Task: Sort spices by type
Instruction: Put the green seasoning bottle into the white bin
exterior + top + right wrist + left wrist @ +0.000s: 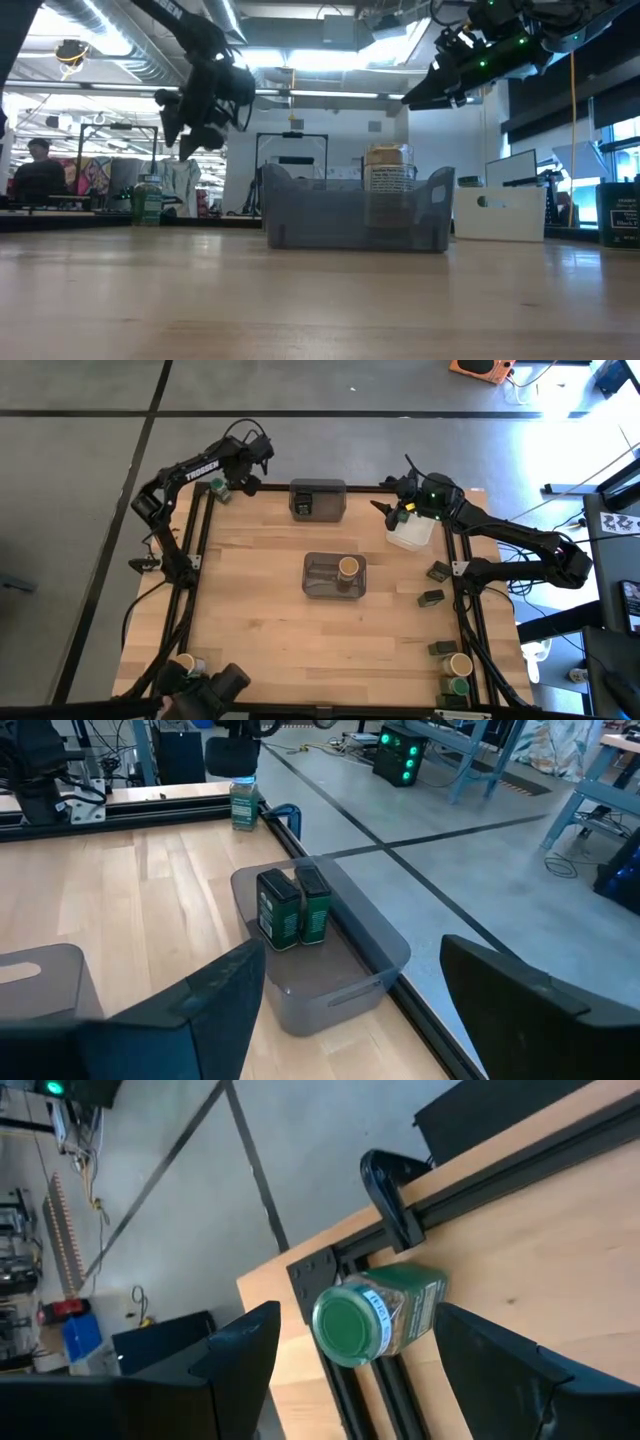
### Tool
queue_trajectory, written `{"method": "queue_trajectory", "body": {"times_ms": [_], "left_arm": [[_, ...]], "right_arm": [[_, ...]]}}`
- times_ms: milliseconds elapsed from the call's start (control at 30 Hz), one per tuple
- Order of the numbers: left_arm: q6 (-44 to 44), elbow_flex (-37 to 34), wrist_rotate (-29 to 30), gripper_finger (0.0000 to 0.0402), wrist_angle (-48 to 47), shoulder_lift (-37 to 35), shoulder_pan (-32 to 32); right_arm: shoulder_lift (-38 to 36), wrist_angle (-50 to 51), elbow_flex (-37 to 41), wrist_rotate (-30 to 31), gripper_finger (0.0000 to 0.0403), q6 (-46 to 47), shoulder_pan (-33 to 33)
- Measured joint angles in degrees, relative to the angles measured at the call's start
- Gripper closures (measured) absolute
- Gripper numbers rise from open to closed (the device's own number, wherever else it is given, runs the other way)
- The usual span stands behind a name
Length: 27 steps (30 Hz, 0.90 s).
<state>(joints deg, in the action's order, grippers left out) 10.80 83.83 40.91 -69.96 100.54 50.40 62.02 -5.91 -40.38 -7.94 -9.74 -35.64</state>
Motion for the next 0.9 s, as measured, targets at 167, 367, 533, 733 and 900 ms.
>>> {"method": "queue_trajectory", "body": {"times_ms": [167,367,533,733,900], "left_arm": [[-9.0,0.0,-8.6,0.0139,-1.4,0.4,0.0],[-9.6,0.0,-10.6,0.0139,0.8,0.4,-0.1],[-12.3,0.0,-10.7,0.0139,3.9,0.4,-0.1],[-13.5,0.0,-10.5,0.0139,4.4,0.4,0.6],[-11.1,0.0,-7.9,0.0117,3.4,0.4,2.8]], "right_arm": [[0.0,0.1,0.0,0.0,0.0104,0.0,0.0],[0.0,0.0,0.0,0.0,0.0104,0.0,0.0],[0.0,0.0,0.0,0.0,0.0104,0.0,0.0],[0.0,0.2,0.0,0.0,0.0104,0.0,0.0],[0.0,0.4,0.0,0.0,0.0104,0.0,0.0]]}}
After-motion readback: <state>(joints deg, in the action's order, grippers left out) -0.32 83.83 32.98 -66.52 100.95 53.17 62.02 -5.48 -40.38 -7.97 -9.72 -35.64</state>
